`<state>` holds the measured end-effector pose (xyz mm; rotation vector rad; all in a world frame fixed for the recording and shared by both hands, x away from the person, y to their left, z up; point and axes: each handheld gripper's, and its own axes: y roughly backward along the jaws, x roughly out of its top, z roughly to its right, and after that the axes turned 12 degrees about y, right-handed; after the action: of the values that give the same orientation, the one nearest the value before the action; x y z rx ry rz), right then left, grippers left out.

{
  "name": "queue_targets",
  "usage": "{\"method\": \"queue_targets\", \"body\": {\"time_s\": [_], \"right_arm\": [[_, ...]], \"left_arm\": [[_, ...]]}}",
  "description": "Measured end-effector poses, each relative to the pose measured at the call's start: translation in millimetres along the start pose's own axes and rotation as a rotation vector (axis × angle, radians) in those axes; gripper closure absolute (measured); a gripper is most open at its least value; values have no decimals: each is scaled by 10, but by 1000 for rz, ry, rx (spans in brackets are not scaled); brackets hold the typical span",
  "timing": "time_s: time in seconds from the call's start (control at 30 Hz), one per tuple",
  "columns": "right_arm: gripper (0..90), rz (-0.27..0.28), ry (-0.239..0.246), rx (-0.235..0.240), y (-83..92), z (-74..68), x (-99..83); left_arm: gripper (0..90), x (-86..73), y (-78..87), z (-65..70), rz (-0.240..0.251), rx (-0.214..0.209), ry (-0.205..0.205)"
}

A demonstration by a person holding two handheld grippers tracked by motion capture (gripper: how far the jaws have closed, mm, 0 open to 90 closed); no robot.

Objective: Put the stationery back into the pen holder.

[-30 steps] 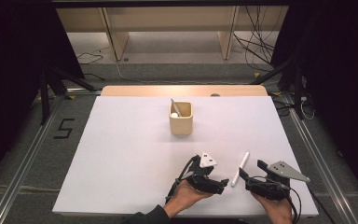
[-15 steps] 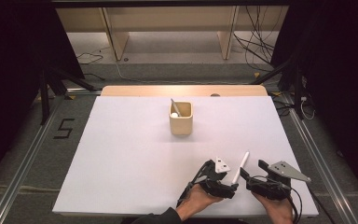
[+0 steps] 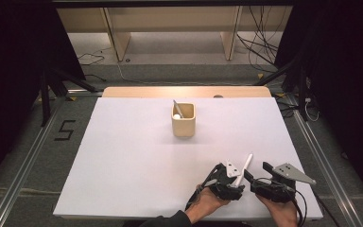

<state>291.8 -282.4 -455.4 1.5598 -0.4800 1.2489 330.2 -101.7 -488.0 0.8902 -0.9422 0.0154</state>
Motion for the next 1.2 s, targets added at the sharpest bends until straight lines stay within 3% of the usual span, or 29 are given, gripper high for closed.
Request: {"method": "queue_targets", "body": {"time_s": [0.33, 1.2], "right_arm": [[231, 1, 0, -1, 0, 2, 0], [233, -4, 1, -4, -8, 18, -15]], "left_arm": [[565, -3, -59, 57, -7, 12, -32], [724, 34, -106, 71, -13, 50, -37]]}}
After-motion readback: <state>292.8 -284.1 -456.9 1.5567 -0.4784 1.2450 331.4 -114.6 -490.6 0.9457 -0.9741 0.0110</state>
